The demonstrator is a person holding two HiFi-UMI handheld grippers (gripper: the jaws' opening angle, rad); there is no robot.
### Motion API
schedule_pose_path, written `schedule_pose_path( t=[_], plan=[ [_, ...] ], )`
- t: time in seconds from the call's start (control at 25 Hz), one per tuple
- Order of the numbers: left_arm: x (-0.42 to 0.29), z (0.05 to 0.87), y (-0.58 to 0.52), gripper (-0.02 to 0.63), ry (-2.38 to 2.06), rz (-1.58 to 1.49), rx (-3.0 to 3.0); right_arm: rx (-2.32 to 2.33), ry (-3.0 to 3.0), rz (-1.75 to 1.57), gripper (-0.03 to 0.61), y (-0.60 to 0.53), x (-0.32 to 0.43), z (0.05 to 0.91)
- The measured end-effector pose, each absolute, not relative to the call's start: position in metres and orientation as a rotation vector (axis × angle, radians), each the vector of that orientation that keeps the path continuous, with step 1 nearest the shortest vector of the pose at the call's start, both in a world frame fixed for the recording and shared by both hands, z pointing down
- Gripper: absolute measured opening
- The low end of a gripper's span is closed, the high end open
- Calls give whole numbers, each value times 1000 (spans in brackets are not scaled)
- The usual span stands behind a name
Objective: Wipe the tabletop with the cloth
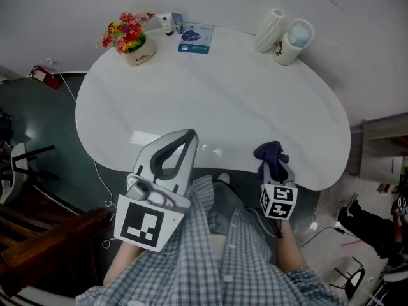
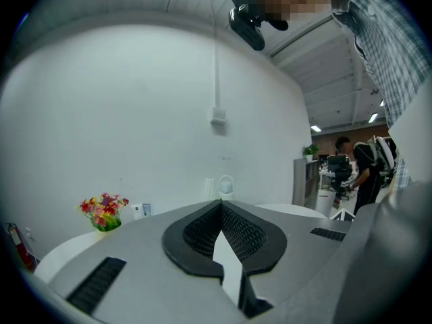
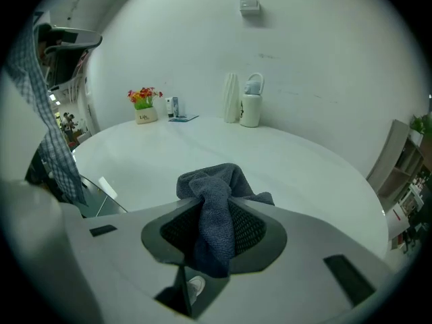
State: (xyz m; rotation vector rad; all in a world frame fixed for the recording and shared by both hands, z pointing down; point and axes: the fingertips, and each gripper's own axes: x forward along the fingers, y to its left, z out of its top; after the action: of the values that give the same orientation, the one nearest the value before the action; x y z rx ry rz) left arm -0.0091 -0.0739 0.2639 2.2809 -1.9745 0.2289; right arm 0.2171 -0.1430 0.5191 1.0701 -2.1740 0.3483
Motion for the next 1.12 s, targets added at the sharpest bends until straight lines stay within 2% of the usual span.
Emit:
schedule_pose_path(
  t=[0.4, 1.12],
  plan=[
    [-35, 262, -65, 2, -2048, 216, 2214, 1037, -2202, 362, 106, -143, 186, 518],
    [-87, 266, -25, 2, -2161, 219, 2051, 545, -2383, 200, 106, -87, 32, 515]
  ],
)
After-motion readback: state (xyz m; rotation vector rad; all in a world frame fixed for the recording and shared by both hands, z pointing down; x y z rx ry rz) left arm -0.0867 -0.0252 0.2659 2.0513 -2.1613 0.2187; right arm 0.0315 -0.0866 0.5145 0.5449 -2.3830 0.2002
